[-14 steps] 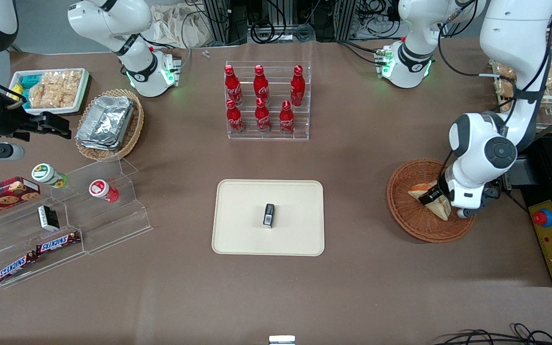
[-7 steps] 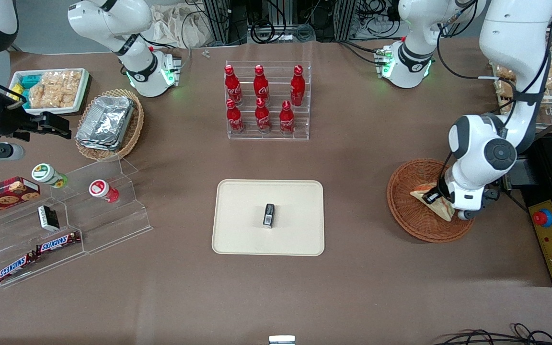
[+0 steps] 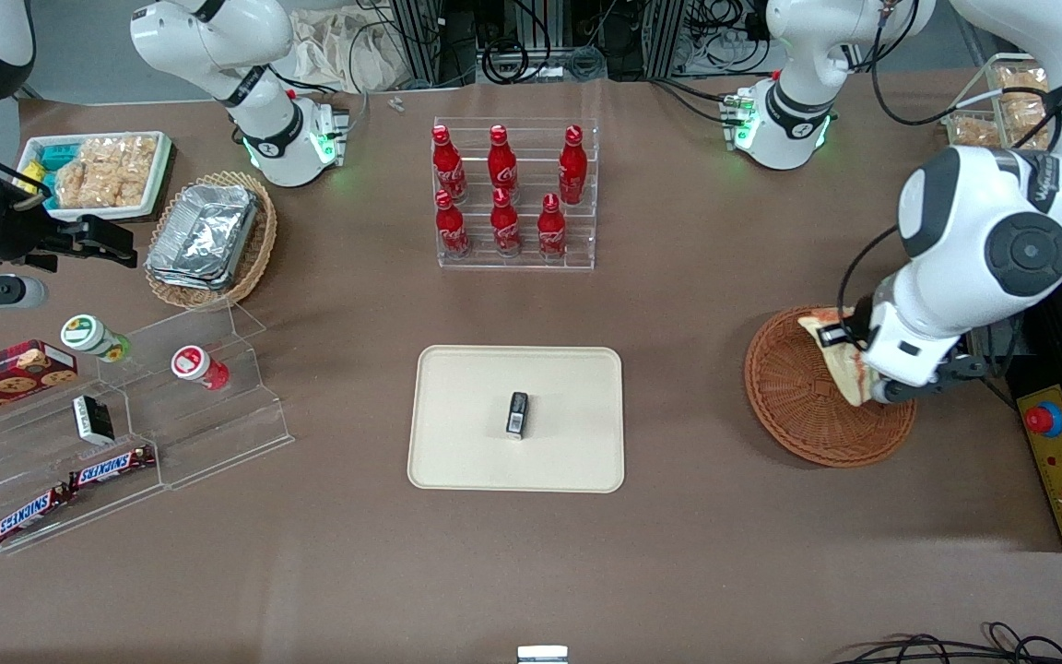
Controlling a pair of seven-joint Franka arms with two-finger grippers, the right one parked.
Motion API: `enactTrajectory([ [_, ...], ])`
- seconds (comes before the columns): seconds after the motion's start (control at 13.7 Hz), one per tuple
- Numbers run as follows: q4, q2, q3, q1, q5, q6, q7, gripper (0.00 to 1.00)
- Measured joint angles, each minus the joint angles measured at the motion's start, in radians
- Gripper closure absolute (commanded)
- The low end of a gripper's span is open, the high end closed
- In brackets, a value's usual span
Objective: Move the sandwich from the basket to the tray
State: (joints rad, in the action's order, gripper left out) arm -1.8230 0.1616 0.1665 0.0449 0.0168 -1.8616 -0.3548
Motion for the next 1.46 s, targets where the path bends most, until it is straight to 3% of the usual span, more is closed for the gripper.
enactTrajectory([
  [0.37,0.085,0.107,0.213,0.045,-0.008,-0.04,0.002,1.0],
  [0.66,0.117,0.286,0.224,0.182,-0.005,-0.278,-0.063,1.0],
  [0.95,0.206,0.497,0.217,0.251,0.001,-0.452,-0.08,1.0],
  [1.17,0.249,0.596,0.198,0.26,0.07,-0.53,-0.087,0.99],
  [1.24,0.256,0.615,0.192,0.26,0.091,-0.547,-0.092,0.76],
  [1.32,0.261,0.625,0.186,0.26,0.101,-0.553,-0.099,0.36],
  [1.46,0.27,0.627,0.177,0.26,0.107,-0.553,-0.118,0.0],
])
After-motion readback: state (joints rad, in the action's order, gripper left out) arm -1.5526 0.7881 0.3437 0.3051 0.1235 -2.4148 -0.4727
